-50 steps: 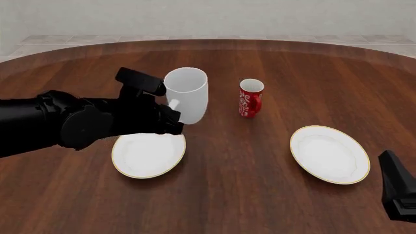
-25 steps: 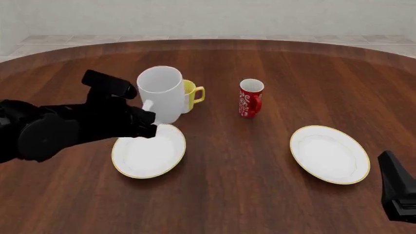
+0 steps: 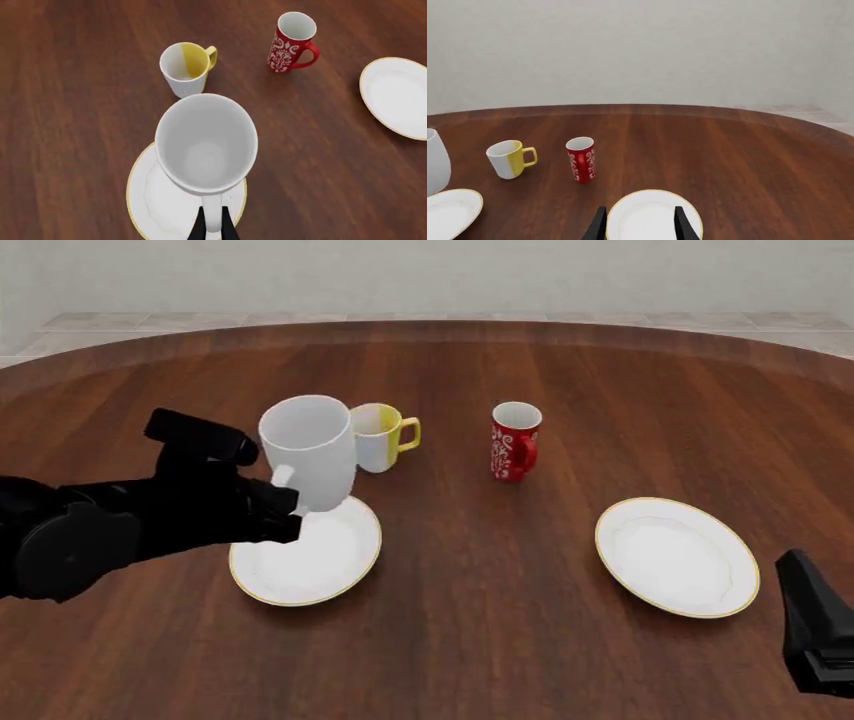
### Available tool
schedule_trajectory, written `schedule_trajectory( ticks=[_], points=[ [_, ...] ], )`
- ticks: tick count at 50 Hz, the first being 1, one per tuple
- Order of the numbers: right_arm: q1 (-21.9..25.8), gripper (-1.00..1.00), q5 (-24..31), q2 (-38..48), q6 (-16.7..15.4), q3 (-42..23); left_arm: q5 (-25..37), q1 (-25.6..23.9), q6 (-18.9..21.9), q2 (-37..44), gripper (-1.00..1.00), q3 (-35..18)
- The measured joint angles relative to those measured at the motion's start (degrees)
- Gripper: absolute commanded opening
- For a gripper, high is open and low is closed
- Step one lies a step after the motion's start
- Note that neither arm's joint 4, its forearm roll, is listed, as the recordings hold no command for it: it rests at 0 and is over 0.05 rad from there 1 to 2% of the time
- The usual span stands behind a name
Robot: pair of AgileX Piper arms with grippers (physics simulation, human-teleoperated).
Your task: Put the white mug on the left plate.
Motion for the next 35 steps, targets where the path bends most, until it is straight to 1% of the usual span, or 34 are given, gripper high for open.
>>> schedule_trajectory(
  ticks=[8,13,35],
  points=[
    [-0.08,1.00,-0.03,0.00,0.07,0.00,-2.12,1.07,0.22,0.81,-1.00,2.27],
    [-0.13,1.00,-0.05,0.00,0.12,0.00,-3.33,-0.47,-0.40,1.96,-1.00,3.15],
    [-0.03,1.00,0.09,0.01,0.04,0.00,-9.64,1.49,-1.54,5.92,-1.00,8.72]
  ],
)
